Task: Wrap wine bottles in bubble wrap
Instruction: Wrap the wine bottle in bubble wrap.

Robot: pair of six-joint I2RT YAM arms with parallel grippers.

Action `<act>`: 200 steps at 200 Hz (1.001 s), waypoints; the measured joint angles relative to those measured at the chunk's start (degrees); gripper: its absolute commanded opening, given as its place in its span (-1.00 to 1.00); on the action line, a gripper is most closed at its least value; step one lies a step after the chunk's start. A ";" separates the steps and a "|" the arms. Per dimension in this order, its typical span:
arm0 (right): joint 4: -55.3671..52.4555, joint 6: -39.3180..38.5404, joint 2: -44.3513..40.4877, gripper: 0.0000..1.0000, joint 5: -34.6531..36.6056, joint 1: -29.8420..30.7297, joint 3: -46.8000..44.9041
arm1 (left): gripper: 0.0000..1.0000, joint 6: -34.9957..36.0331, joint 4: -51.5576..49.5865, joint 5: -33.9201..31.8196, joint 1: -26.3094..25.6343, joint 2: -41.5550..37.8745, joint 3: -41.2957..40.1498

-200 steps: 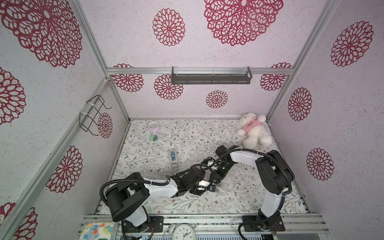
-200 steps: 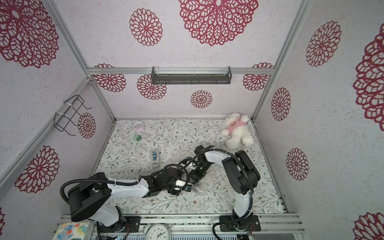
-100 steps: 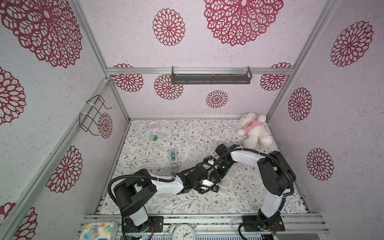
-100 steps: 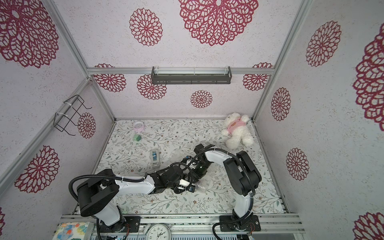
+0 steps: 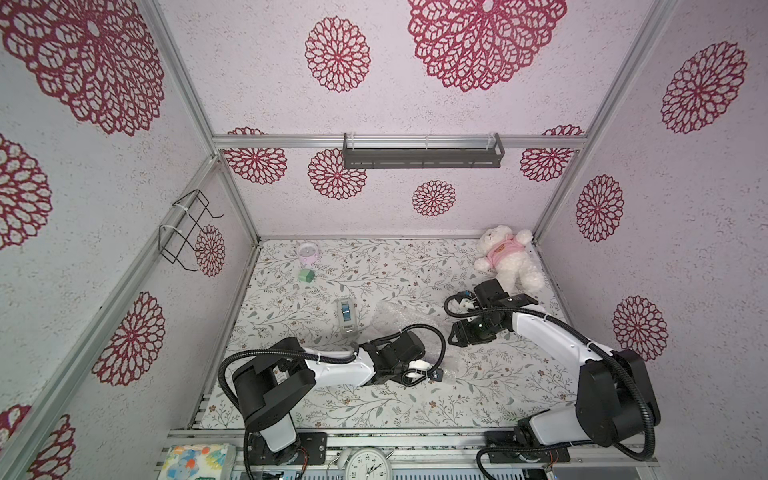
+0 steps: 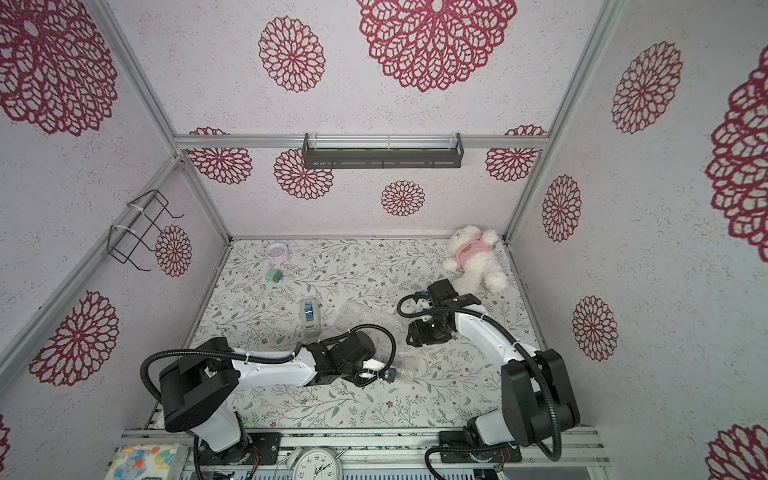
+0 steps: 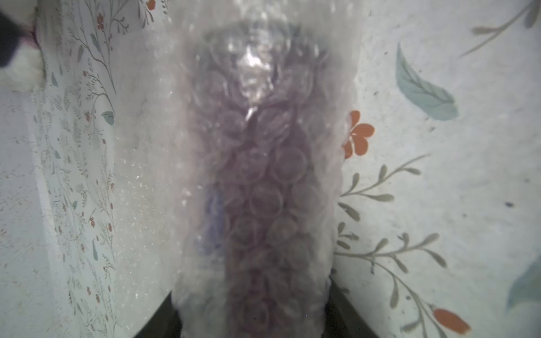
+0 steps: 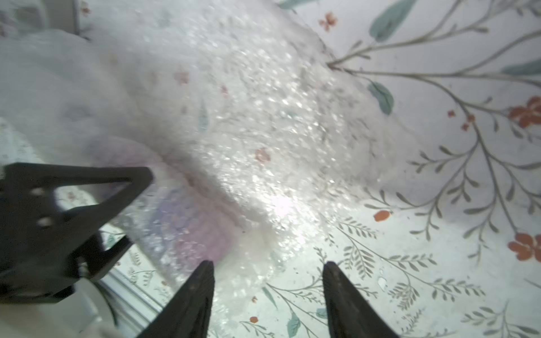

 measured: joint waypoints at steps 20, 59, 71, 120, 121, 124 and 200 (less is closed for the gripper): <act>1.62 3.72 1.68 -0.36 1.68 0.15 -4.96 | -0.31 -1.73 -5.25 1.14 -0.09 0.68 2.93; 7.19 7.39 5.01 -0.61 2.56 0.17 -7.72 | -0.30 -3.78 -17.94 6.88 -0.09 2.51 9.60; 9.33 7.80 5.14 -0.60 3.32 0.20 -7.69 | -0.28 -4.37 -22.69 9.27 0.00 4.20 12.90; 13.51 10.23 -8.26 -0.15 11.21 0.22 -10.67 | -0.24 -7.61 -39.58 20.50 2.78 13.53 27.08; 13.49 10.34 -8.74 -0.14 11.41 0.22 -10.73 | -0.24 -7.67 -39.74 20.68 2.84 13.68 27.26; 13.51 10.64 -11.21 -0.12 12.31 0.24 -11.08 | -0.24 -7.98 -40.54 21.35 3.15 14.36 28.00; 9.70 7.48 -47.32 0.06 17.62 2.60 -9.51 | -0.14 -15.89 -59.06 35.98 9.81 29.40 46.62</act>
